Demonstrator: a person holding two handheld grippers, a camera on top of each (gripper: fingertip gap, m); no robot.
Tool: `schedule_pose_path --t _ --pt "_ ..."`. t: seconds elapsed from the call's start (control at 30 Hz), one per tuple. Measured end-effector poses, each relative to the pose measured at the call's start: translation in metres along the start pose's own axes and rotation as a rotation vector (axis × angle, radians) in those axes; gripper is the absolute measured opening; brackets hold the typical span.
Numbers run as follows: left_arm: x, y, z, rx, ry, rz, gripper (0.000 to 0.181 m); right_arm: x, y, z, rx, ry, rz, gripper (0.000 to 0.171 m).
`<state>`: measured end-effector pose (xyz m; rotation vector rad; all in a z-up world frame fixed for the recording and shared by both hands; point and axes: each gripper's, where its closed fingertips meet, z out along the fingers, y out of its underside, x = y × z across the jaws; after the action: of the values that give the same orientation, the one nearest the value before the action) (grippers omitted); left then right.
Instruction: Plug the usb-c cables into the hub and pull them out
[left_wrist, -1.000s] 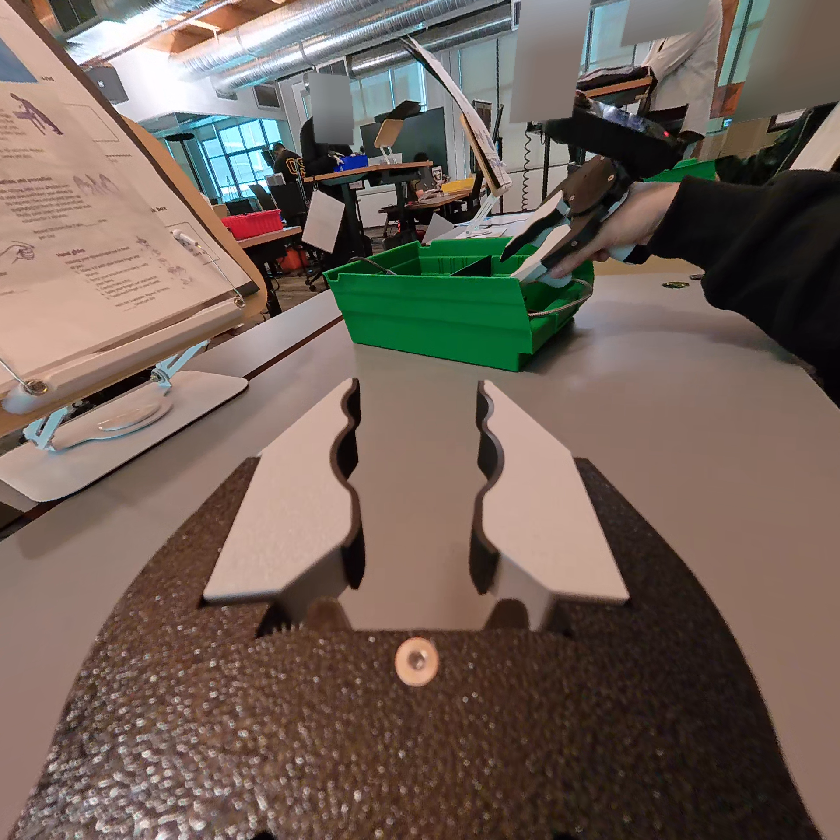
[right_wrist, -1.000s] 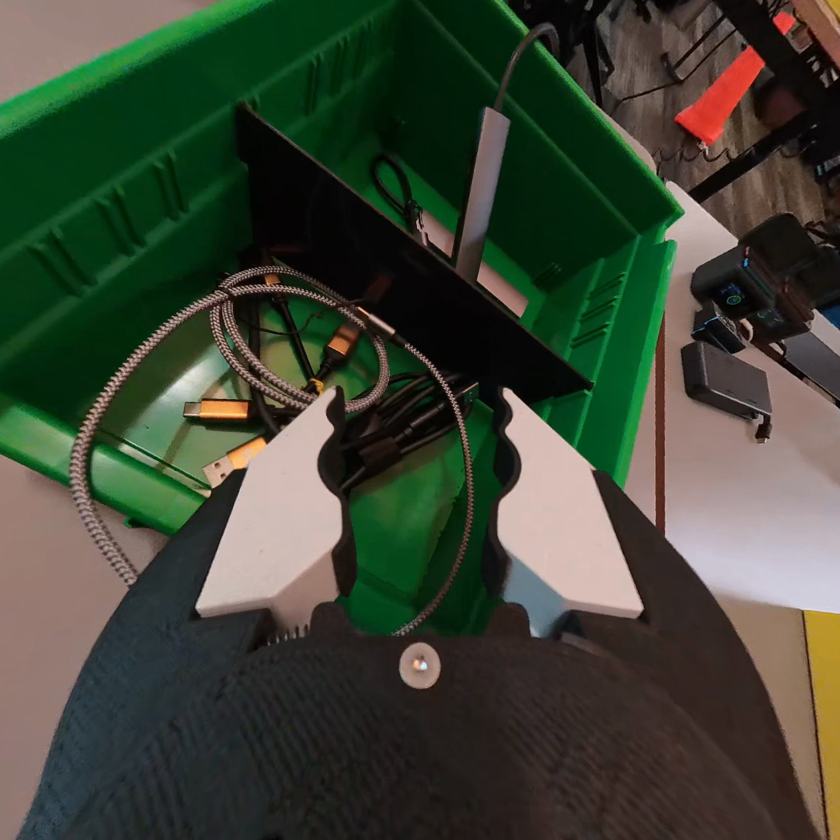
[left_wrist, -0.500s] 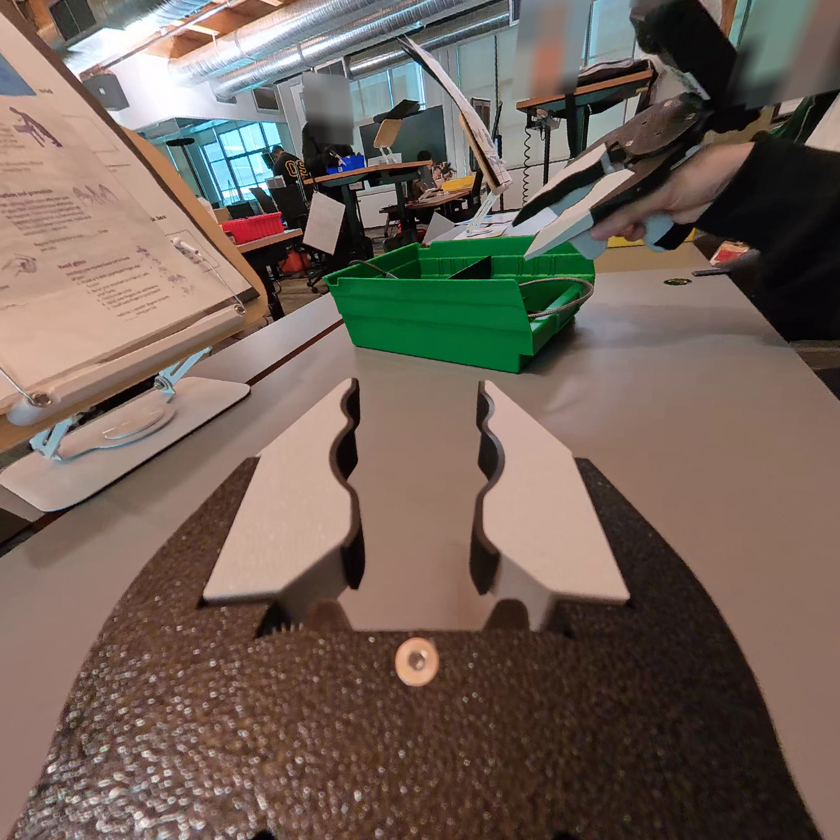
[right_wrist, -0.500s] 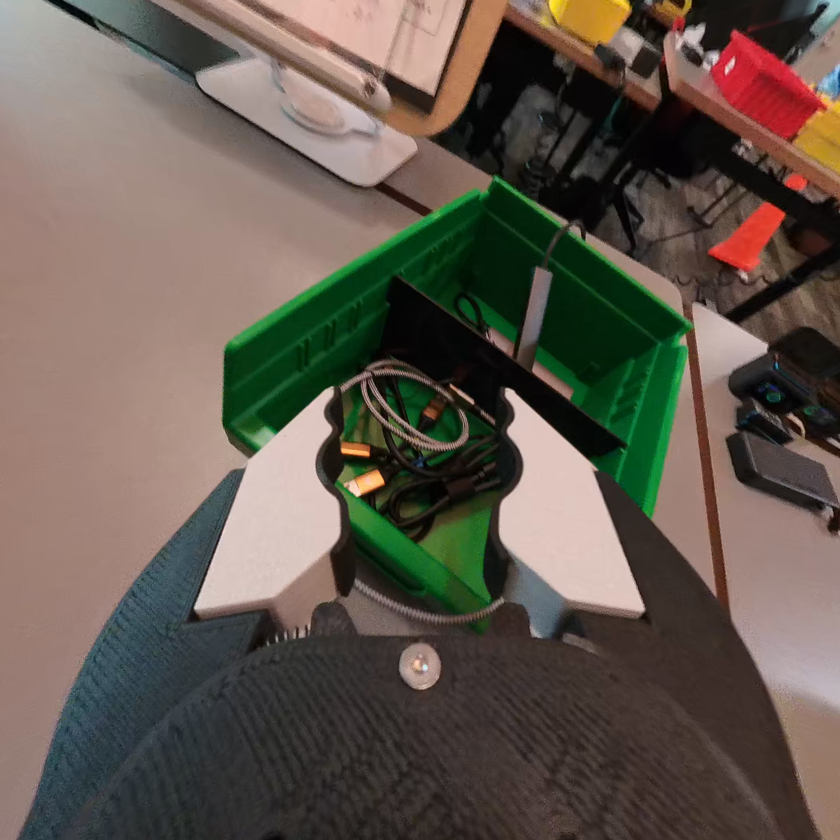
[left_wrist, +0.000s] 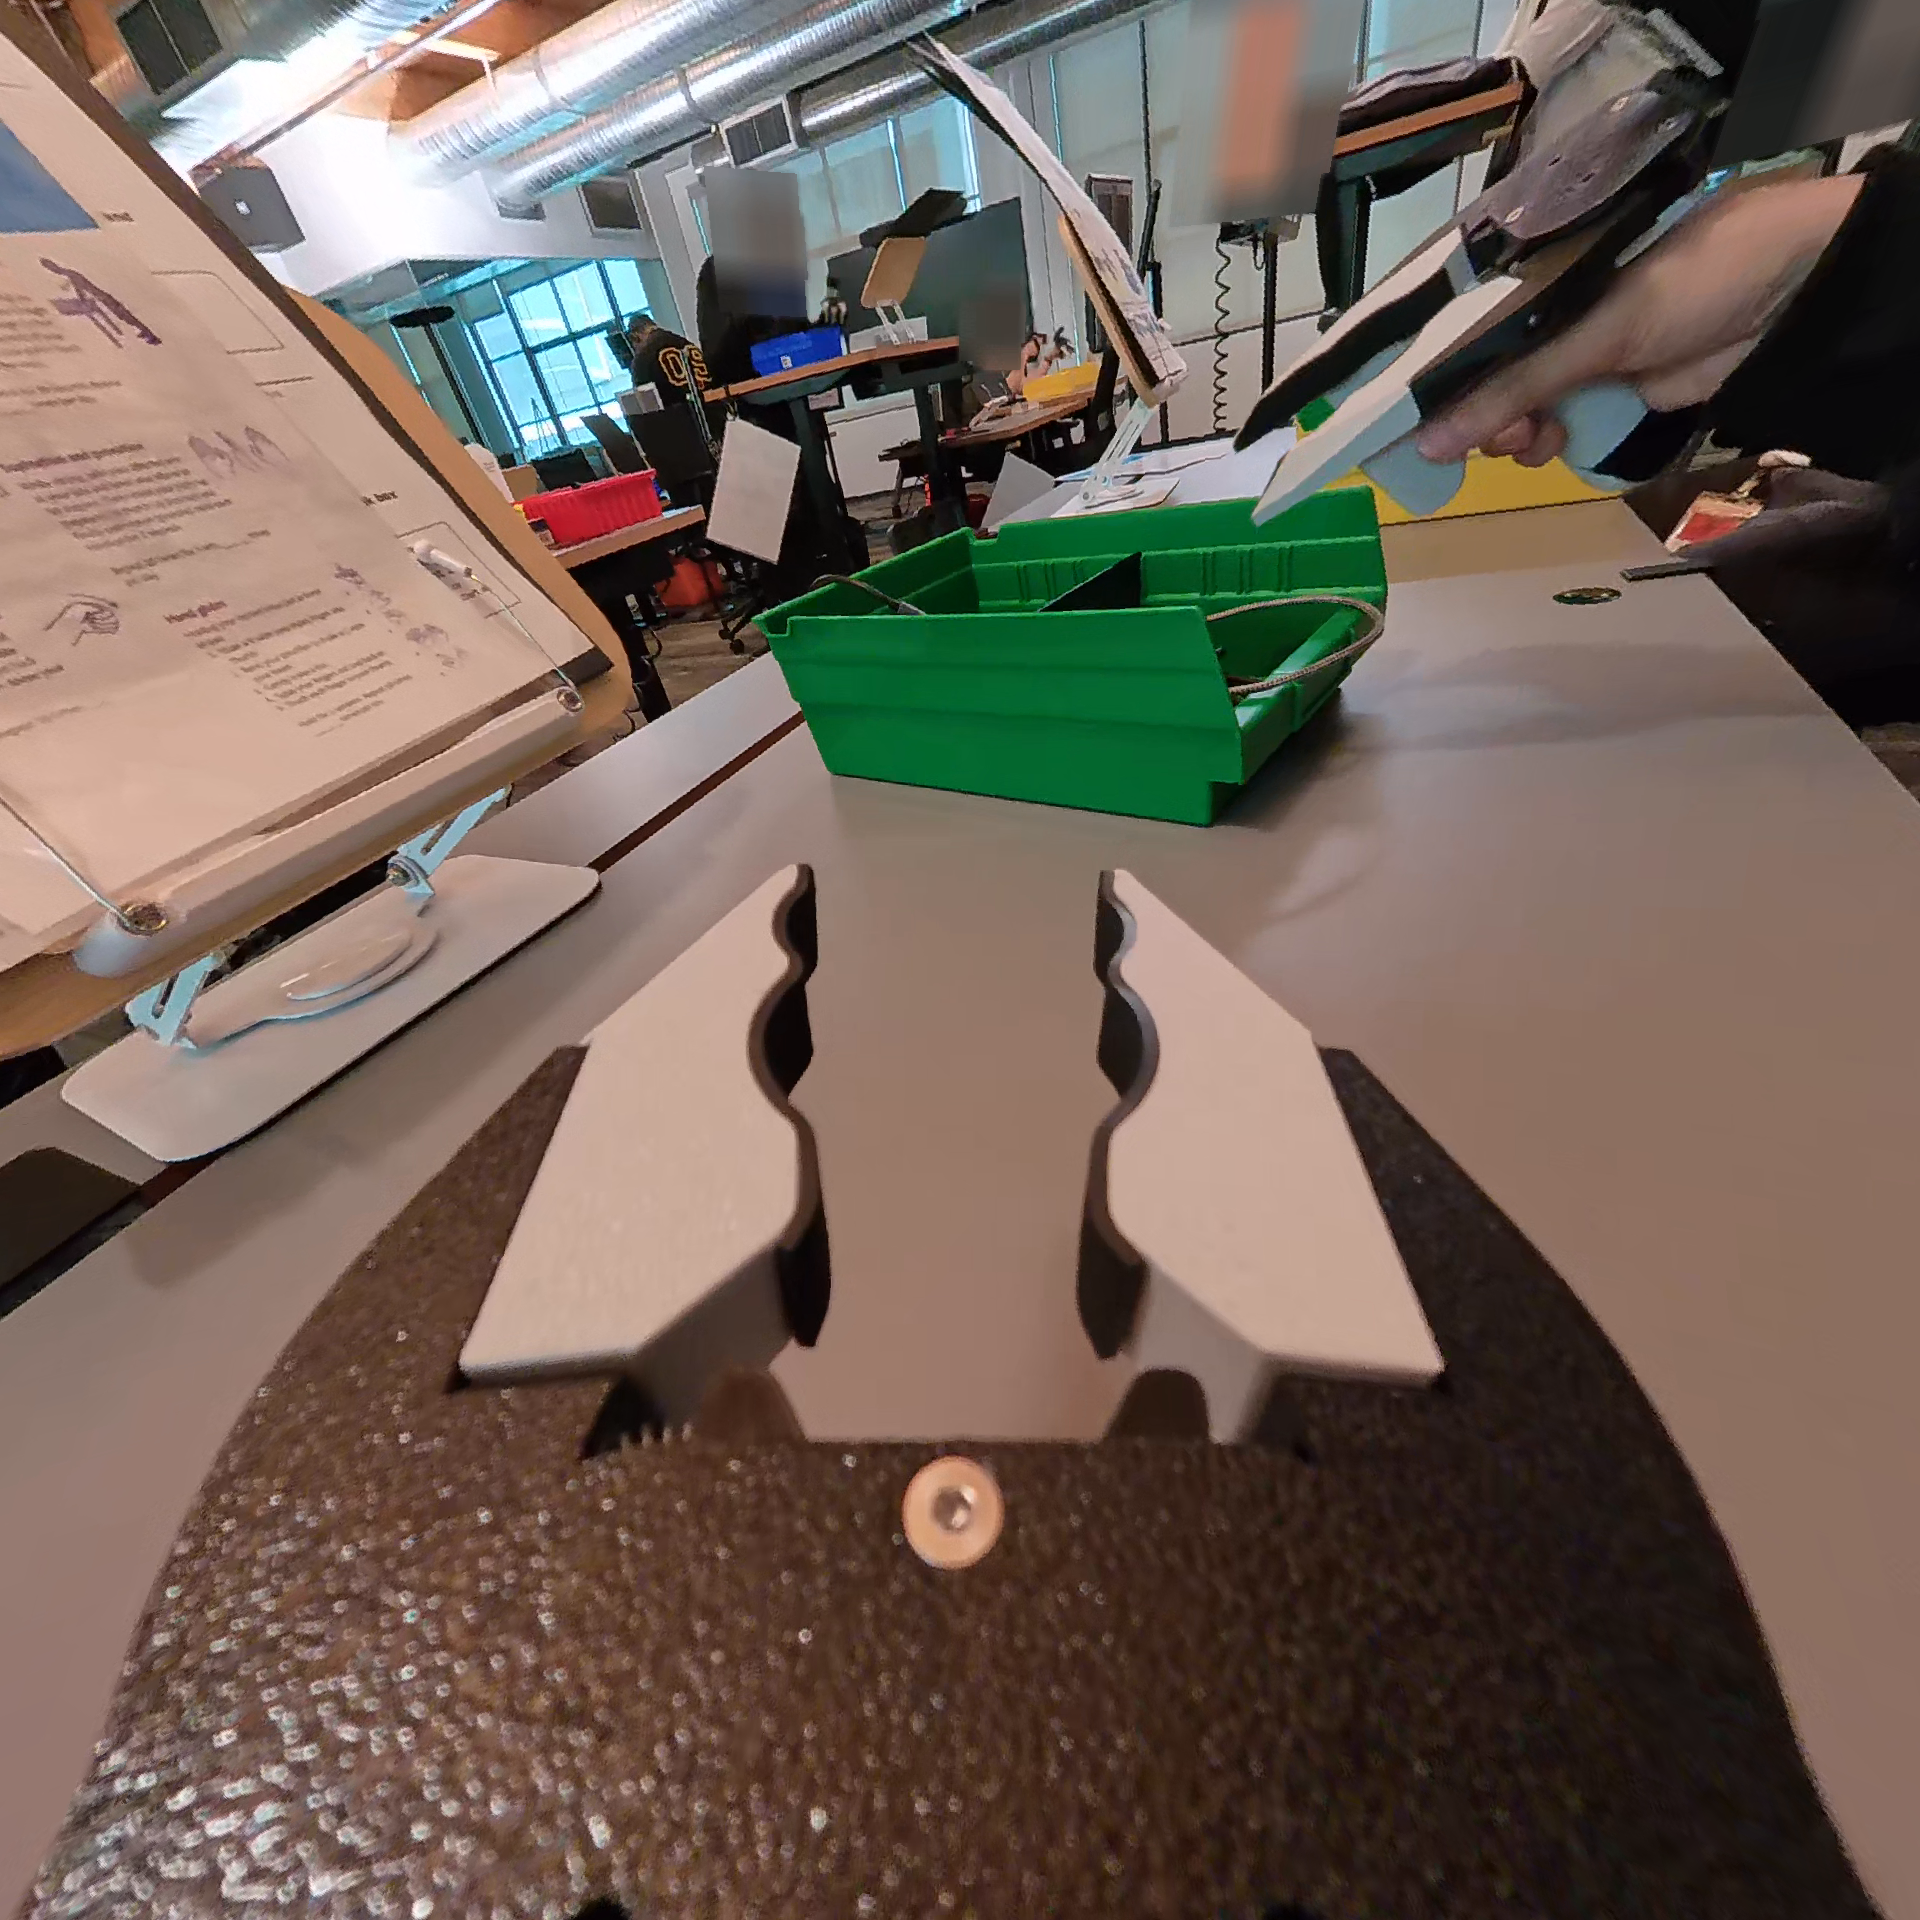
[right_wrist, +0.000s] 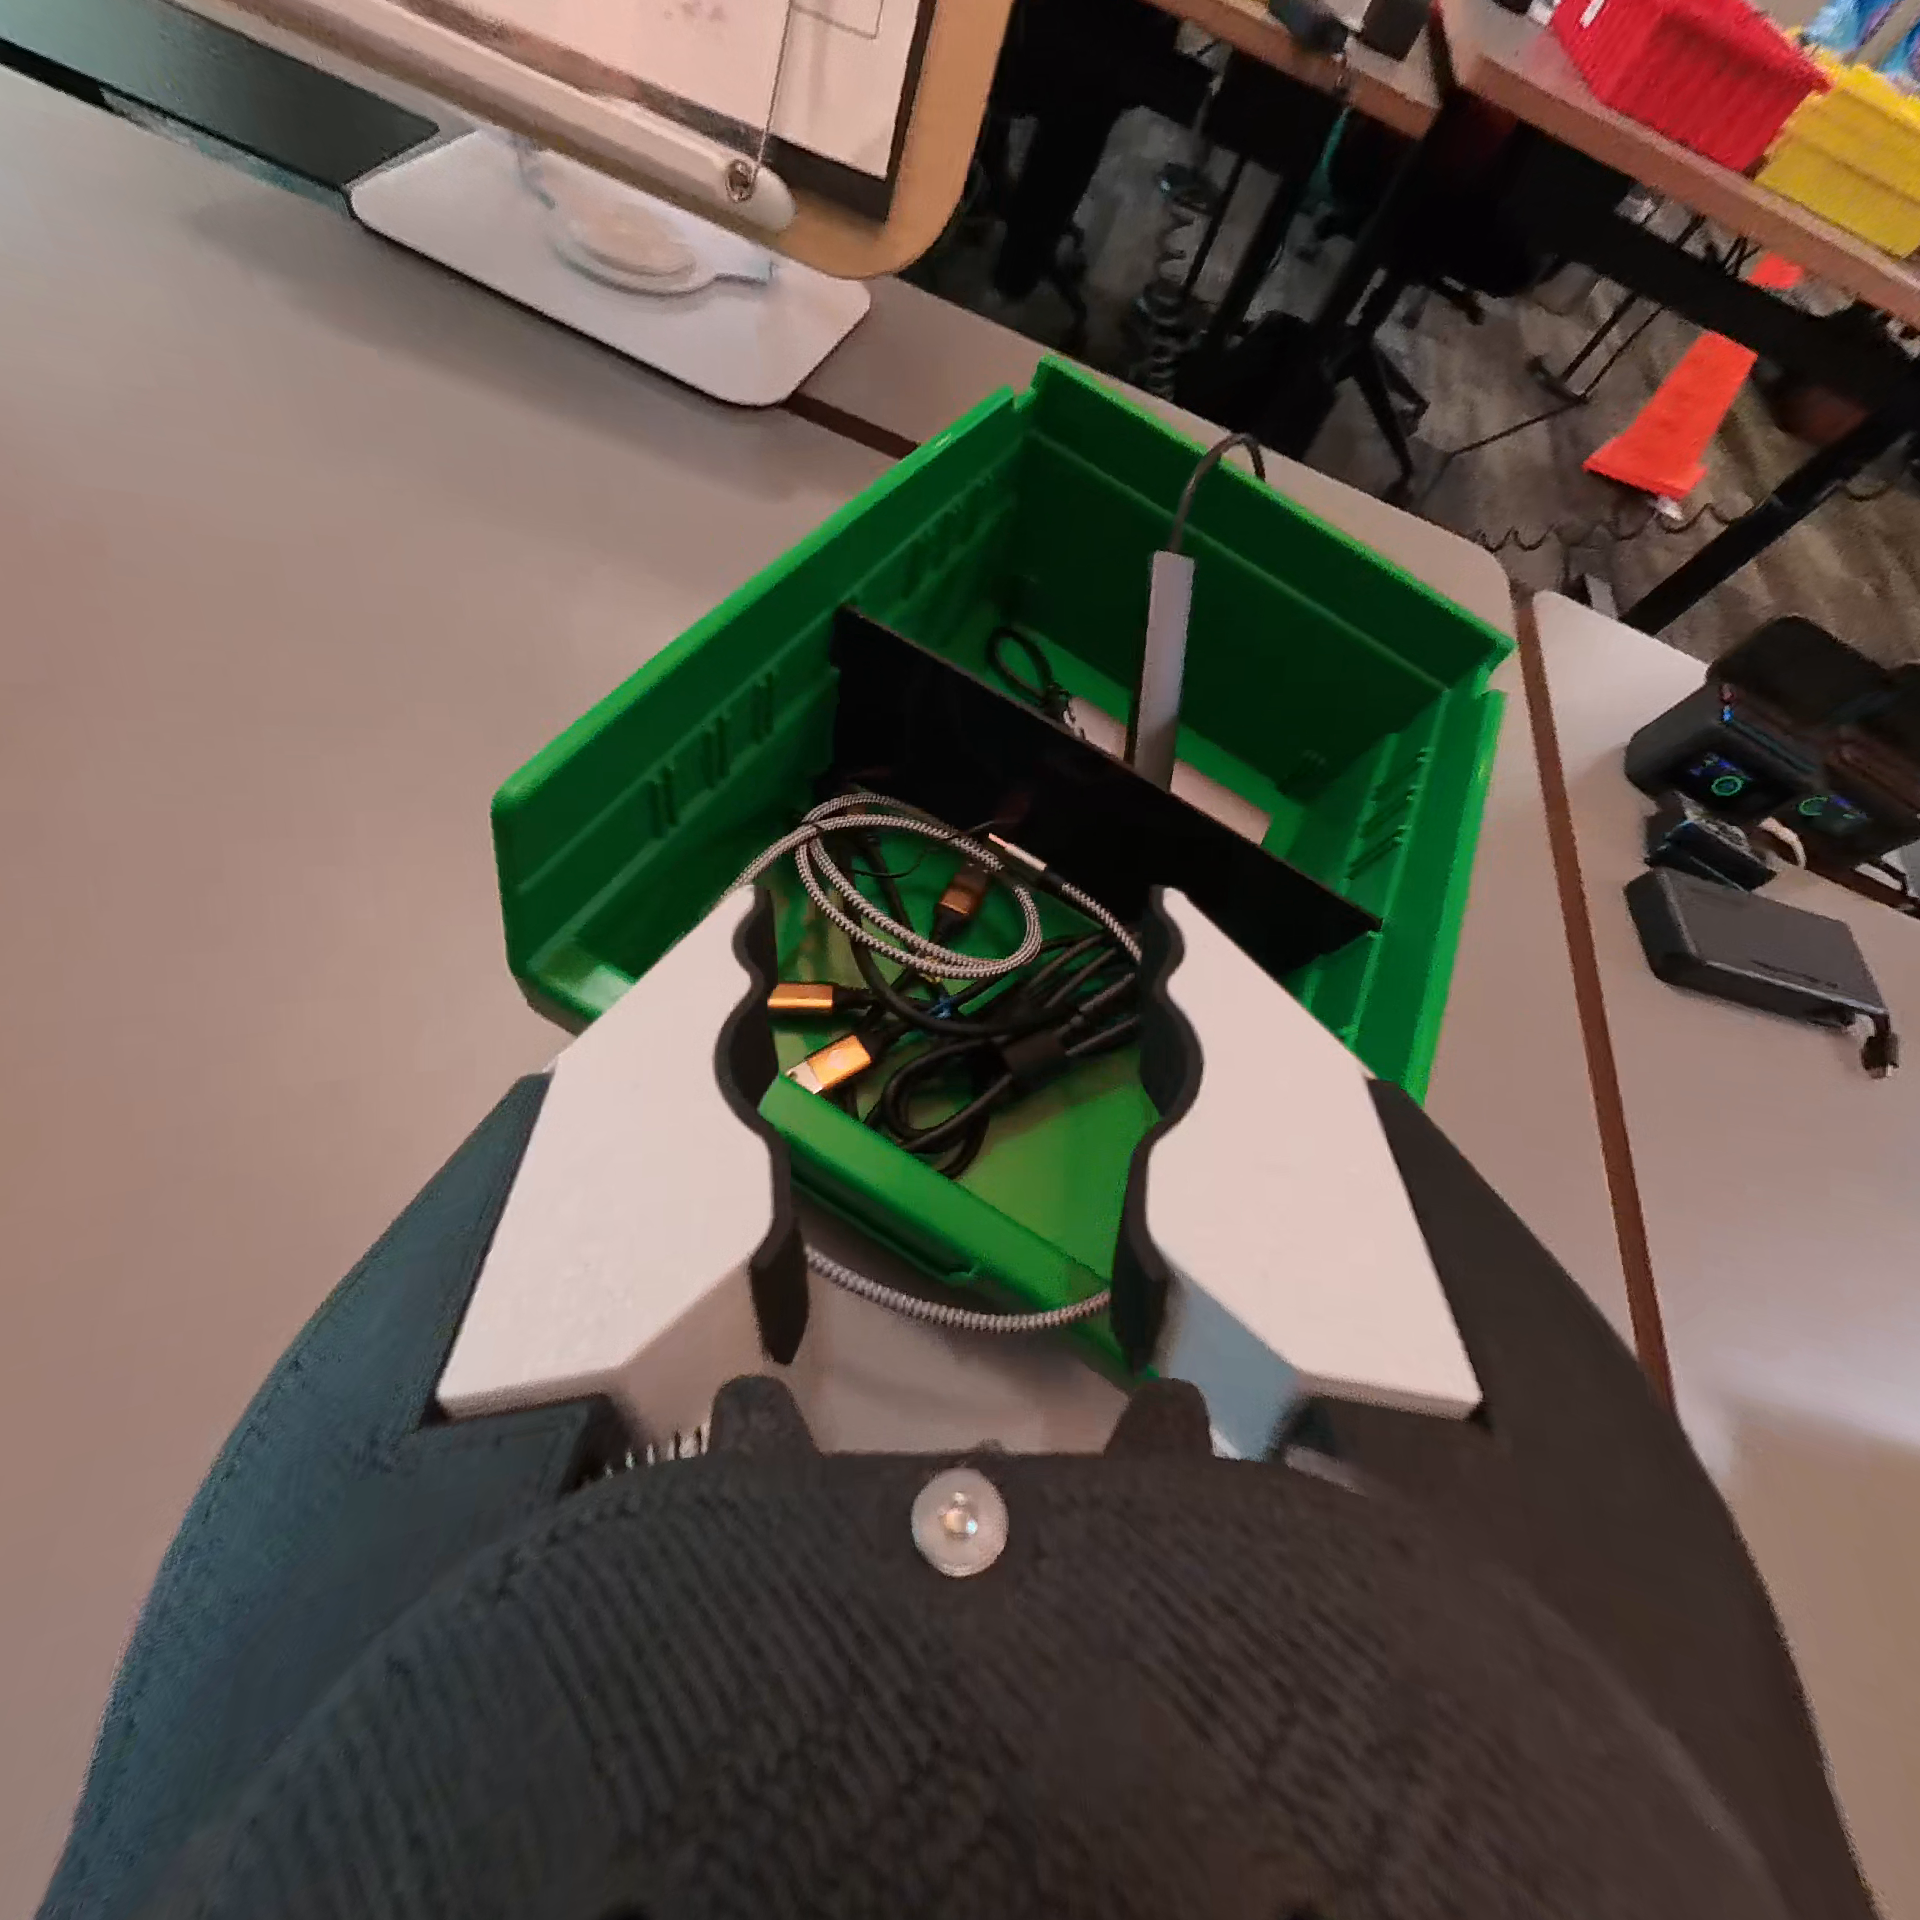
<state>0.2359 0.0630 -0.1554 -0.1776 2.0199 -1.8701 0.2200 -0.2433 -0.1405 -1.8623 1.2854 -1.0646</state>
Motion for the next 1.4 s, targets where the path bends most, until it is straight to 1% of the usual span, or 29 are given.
schedule_pose_path --t 0.07,0.1,0.23,0.3,0.37,0.43,0.53,0.67,0.77,0.9,1.0,1.1,1.2,1.27,1.4 --pt "-0.003 -0.001 -0.001 0.002 -0.013 0.015 0.052 0.0 -0.003 0.004 0.015 -0.007 -0.018 0.069" --pt "-0.004 0.0 -0.002 -0.002 -0.016 0.013 0.052 -0.002 -0.001 0.008 -0.004 -0.018 -0.026 0.069" --pt "-0.008 0.002 -0.004 -0.012 -0.032 0.02 0.052 -0.01 0.027 0.025 -0.182 -0.086 -0.025 0.073" --pt "-0.009 0.004 -0.004 -0.022 -0.032 0.012 0.052 -0.007 0.032 0.036 -0.194 -0.068 -0.033 0.074" --pt "-0.009 0.006 -0.003 -0.034 -0.03 0.013 0.053 -0.012 0.038 0.046 -0.219 -0.089 -0.058 0.075" --pt "-0.009 0.008 -0.002 -0.041 -0.03 0.019 0.053 -0.013 0.039 0.052 -0.209 -0.057 -0.063 0.077" --pt "-0.009 0.015 0.001 -0.066 -0.026 0.023 0.054 -0.025 0.031 0.048 -0.17 -0.084 -0.048 0.077" --pt "-0.011 0.019 0.005 -0.08 -0.026 0.013 0.055 -0.03 0.016 0.027 -0.138 -0.094 -0.043 0.077" --pt "-0.014 0.015 0.01 -0.058 -0.047 0.045 0.056 -0.021 0.015 0.018 -0.09 -0.042 -0.067 0.076" --pt "-0.014 0.02 0.014 -0.084 -0.055 0.078 0.056 -0.007 0.039 0.022 -0.128 0.01 -0.034 0.076" --pt "-0.011 0.024 0.016 -0.115 -0.06 0.134 0.056 0.003 0.05 0.03 -0.149 0.045 -0.009 0.076" --pt "-0.005 0.024 0.019 -0.114 -0.052 0.148 0.056 0.01 0.05 0.04 -0.171 0.062 -0.012 0.074" --pt "-0.003 0.024 0.02 -0.099 -0.055 0.137 0.055 0.019 0.054 0.055 -0.225 0.075 0.019 0.068" --pt "-0.001 0.029 0.02 -0.112 -0.069 0.151 0.055 0.03 0.06 0.063 -0.266 0.111 0.015 0.073" --pt "-0.002 0.024 0.013 -0.079 -0.129 0.178 0.053 0.032 0.058 0.067 -0.245 0.097 0.032 0.069"
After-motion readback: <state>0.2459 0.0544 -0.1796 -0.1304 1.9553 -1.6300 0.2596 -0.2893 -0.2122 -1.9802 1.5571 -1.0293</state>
